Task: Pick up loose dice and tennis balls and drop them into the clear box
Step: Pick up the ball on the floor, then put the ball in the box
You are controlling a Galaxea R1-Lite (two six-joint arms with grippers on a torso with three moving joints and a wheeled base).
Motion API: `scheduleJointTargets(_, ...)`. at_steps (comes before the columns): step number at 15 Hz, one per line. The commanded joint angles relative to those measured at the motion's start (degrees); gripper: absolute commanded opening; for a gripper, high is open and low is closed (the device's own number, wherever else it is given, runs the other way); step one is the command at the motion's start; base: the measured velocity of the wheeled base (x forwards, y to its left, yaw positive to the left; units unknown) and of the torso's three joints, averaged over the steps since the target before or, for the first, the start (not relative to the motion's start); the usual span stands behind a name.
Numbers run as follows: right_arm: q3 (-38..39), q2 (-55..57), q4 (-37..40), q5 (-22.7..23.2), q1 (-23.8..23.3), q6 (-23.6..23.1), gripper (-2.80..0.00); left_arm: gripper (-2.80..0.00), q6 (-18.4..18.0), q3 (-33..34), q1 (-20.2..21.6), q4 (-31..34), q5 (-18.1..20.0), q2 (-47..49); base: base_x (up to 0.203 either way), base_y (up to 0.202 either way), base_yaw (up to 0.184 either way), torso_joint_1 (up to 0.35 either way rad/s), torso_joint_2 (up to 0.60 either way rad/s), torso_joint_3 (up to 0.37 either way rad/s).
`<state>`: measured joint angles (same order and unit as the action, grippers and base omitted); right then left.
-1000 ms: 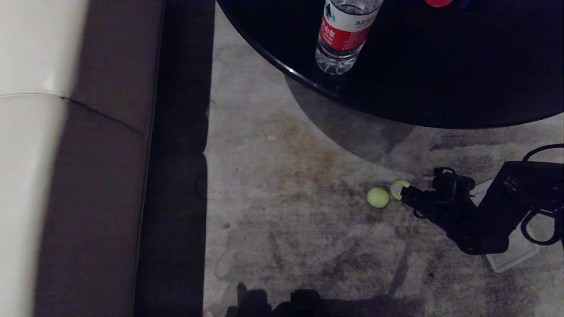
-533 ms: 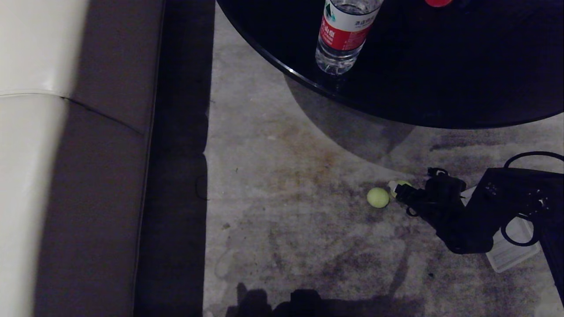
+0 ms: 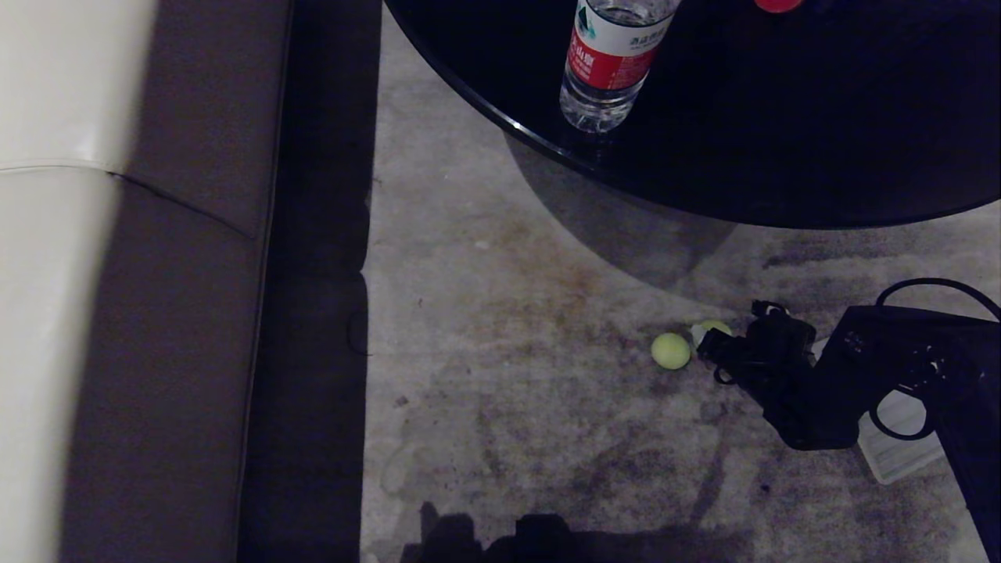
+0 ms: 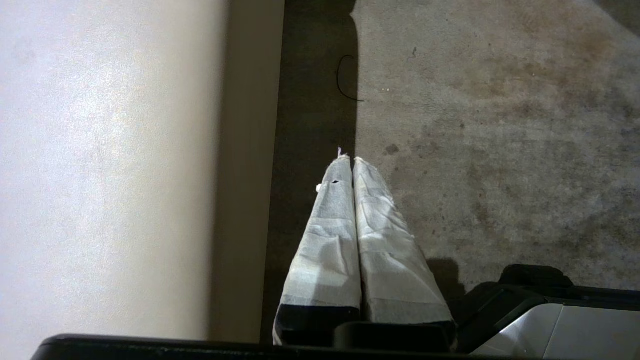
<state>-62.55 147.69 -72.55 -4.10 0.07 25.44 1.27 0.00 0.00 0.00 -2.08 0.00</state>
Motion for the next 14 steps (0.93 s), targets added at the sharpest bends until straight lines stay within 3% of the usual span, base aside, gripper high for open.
scheduleJointTargets(1, -0.29, 0.54, -0.43, -0.11, 0.01, -0.81, -2.8, -2.8, 0.05, 0.09, 0.0, 0.0, -0.02, 0.06, 0.0, 0.0, 0.0, 0.0, 0.0, 0.0)
scheduleJointTargets(3, 0.33, 0.55, -2.41, -0.12, 0.1, -4.16, -2.8, -2.8, 0.05, 0.09, 0.0, 0.0, -0.02, 0.0, 0.0, 0.0, 0.0, 0.0, 0.0, 0.0)
scheduleJointTargets(8, 9.38, -7.64, -0.85, 0.04, 0.1, -5.79, -2.8, -2.8, 0.05, 0.09, 0.0, 0.0, -0.02, 0.09, 0.0, 0.0, 0.0, 0.0, 0.0, 0.0)
scheduleJointTargets(14, 29.16, -37.18, 11.77, 0.74, 1.11, -11.06, -2.8, -2.8, 0.05, 0.09, 0.0, 0.0, -0.02, 0.0, 0.0, 0.0, 0.0, 0.0, 0.0, 0.0)
